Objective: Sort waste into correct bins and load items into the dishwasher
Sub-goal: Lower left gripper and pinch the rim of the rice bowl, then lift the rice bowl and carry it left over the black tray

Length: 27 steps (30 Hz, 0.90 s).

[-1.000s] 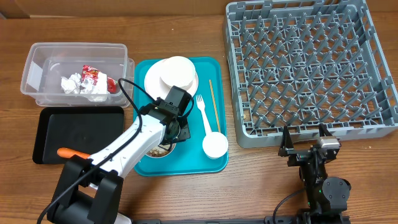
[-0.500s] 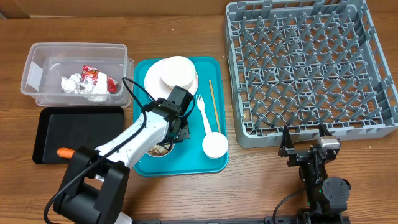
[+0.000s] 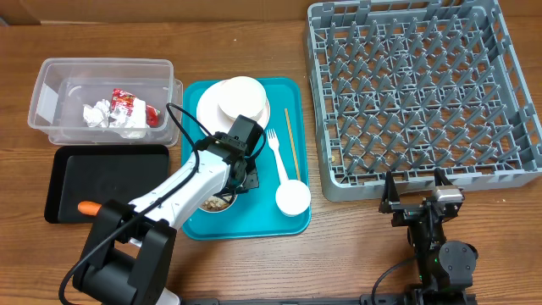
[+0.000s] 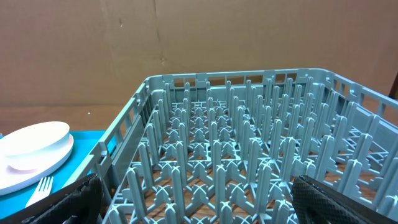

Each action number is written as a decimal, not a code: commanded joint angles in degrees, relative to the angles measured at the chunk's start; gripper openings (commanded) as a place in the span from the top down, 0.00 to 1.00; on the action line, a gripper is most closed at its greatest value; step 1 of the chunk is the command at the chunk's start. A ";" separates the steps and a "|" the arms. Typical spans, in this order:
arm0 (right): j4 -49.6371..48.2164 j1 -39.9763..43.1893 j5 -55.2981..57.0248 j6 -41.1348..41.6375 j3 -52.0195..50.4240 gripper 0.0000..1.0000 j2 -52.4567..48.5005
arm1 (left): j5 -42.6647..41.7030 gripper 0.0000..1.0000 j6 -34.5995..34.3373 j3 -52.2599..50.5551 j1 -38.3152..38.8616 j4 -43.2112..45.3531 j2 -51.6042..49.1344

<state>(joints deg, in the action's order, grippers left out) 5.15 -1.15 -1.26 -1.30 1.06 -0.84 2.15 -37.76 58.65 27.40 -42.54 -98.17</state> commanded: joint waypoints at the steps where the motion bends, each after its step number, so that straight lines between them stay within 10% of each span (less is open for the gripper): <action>1: -0.44 0.26 -0.11 -0.04 -0.61 0.00 0.68 | -2.21 0.96 0.33 1.55 -0.15 -0.50 -0.70; 27: -0.44 0.26 -0.11 -0.04 -0.61 0.00 0.66 | 7.93 0.96 12.17 20.46 -0.52 -14.08 0.50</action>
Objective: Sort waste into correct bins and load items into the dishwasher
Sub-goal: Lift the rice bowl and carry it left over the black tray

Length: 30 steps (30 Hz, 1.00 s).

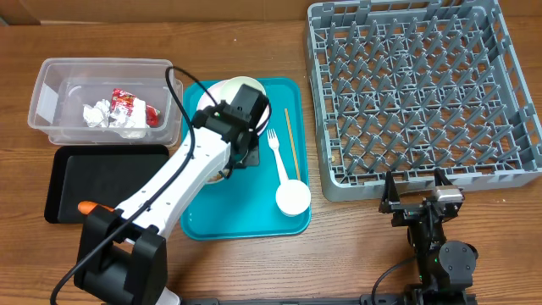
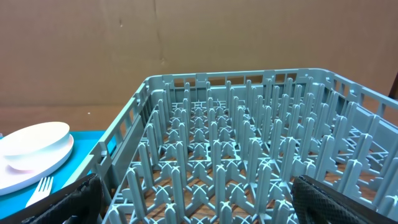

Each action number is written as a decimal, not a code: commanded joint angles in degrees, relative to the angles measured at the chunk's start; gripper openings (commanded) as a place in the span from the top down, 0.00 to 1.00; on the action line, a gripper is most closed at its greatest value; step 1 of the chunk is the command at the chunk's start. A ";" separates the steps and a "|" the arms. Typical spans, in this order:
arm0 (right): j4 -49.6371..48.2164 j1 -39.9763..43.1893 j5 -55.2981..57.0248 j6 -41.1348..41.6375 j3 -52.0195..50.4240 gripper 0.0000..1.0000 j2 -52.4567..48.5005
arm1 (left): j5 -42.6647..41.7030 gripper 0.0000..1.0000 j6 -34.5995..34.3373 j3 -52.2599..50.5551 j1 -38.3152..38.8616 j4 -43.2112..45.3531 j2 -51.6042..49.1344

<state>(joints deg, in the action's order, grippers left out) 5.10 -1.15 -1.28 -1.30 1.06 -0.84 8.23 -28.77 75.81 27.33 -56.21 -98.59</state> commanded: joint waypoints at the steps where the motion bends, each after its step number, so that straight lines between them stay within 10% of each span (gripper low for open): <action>1: -0.39 0.26 -0.09 -0.04 -0.61 0.00 0.68 | 1.84 0.96 3.80 3.96 -0.70 -0.50 1.22; 30: -0.39 0.26 -0.09 -0.04 -0.61 0.00 0.68 | -4.68 0.96 13.38 5.46 -26.10 -7.80 8.79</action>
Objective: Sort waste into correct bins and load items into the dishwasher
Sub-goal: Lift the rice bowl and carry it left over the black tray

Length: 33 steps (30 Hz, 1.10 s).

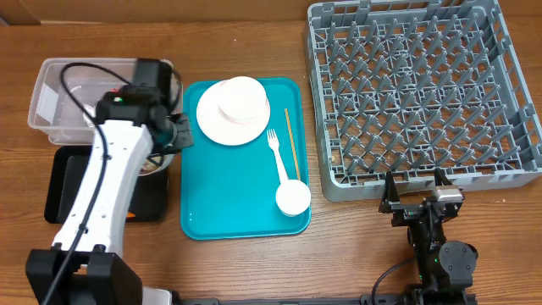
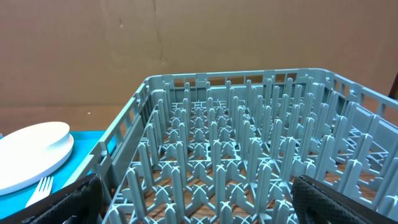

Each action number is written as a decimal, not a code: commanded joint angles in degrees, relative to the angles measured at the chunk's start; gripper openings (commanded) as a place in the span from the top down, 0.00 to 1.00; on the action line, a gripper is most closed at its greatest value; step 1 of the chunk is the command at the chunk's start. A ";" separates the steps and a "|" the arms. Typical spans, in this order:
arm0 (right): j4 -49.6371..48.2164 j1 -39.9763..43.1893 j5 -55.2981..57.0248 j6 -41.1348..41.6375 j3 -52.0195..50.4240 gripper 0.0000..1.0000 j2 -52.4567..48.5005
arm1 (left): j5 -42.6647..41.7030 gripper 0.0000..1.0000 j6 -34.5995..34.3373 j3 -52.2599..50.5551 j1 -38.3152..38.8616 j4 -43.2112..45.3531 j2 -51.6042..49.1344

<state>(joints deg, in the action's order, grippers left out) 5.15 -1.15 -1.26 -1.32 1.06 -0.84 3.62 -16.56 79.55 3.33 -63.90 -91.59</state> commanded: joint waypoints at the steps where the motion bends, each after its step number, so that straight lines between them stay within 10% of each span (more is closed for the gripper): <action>1: -0.44 0.26 -0.11 -0.02 -0.61 0.00 0.66 | -0.04 0.96 1.09 1.73 -3.06 -0.28 1.79; 14: -0.44 0.26 -0.11 -0.02 -0.61 0.00 0.68 | 5.35 0.96 -6.73 1.49 -11.82 -5.25 1.62; 33: -0.44 0.26 -0.11 -0.02 -0.61 0.00 0.68 | -17.22 0.96 19.26 -3.45 -16.81 1.42 1.60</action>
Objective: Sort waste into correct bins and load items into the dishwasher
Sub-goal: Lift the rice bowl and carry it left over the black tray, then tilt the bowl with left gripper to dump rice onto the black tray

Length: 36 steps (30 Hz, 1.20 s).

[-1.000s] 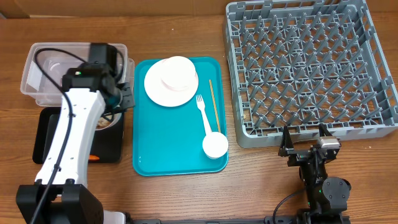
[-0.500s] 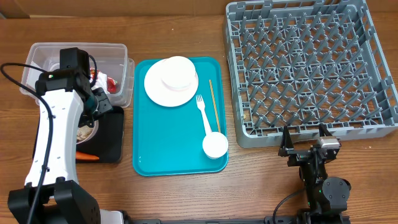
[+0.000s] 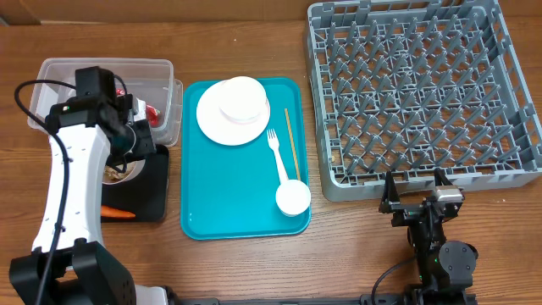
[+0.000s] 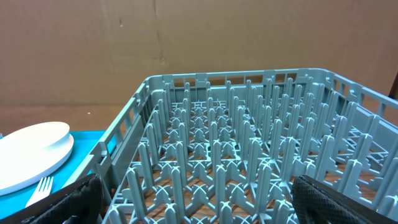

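Note:
My left gripper is shut on the rim of a small bowl with food scraps in it, held over the black tray at the left. An orange carrot piece lies on that tray. On the teal tray are stacked white plates, a white fork, a wooden chopstick and a round white cup. The grey dish rack stands empty at the right. My right gripper rests open at its near edge.
A clear plastic bin holding a red wrapper and crumpled paper sits behind the black tray, right by my left arm. In the right wrist view the rack fills the frame, with plates at the left.
My left gripper has moved further left with the bowl, from the black tray's right edge to over its middle. The right arm has not moved.
My left gripper was at the bowl of scraps on the teal tray's near left. Then it was further back on the tray, by the plates. Then it held the bowl by the black tray's right edge, and now over that tray. The right gripper stayed open.

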Each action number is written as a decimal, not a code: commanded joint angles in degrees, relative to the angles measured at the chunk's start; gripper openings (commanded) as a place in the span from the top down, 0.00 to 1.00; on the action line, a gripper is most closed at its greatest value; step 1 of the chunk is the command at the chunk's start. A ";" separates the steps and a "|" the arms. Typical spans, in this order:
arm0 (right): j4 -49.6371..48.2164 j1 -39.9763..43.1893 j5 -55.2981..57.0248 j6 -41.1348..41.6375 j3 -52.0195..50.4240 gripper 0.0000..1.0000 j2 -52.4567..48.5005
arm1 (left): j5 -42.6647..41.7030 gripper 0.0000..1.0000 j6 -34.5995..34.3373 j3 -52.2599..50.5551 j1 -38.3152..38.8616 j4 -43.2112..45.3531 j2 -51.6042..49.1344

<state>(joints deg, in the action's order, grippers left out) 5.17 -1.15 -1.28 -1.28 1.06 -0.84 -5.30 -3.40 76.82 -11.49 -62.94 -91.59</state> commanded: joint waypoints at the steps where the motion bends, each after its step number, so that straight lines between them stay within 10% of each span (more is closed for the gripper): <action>1: -0.46 0.26 -0.09 -0.07 -0.61 0.00 0.68 | -9.64 0.96 6.69 -0.90 -2.89 0.57 1.60; 15: -0.46 0.26 -0.09 -0.07 -0.61 0.00 0.68 | -35.91 0.96 16.46 -9.73 -19.28 8.04 1.60; 36: -0.46 0.26 -0.09 -0.07 -0.61 0.00 0.68 | -60.92 0.96 26.34 -17.86 -20.79 13.38 1.62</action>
<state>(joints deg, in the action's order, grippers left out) 5.15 -1.15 -1.26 -1.30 1.06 -0.84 -57.63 20.18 59.16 -31.59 -49.43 -91.59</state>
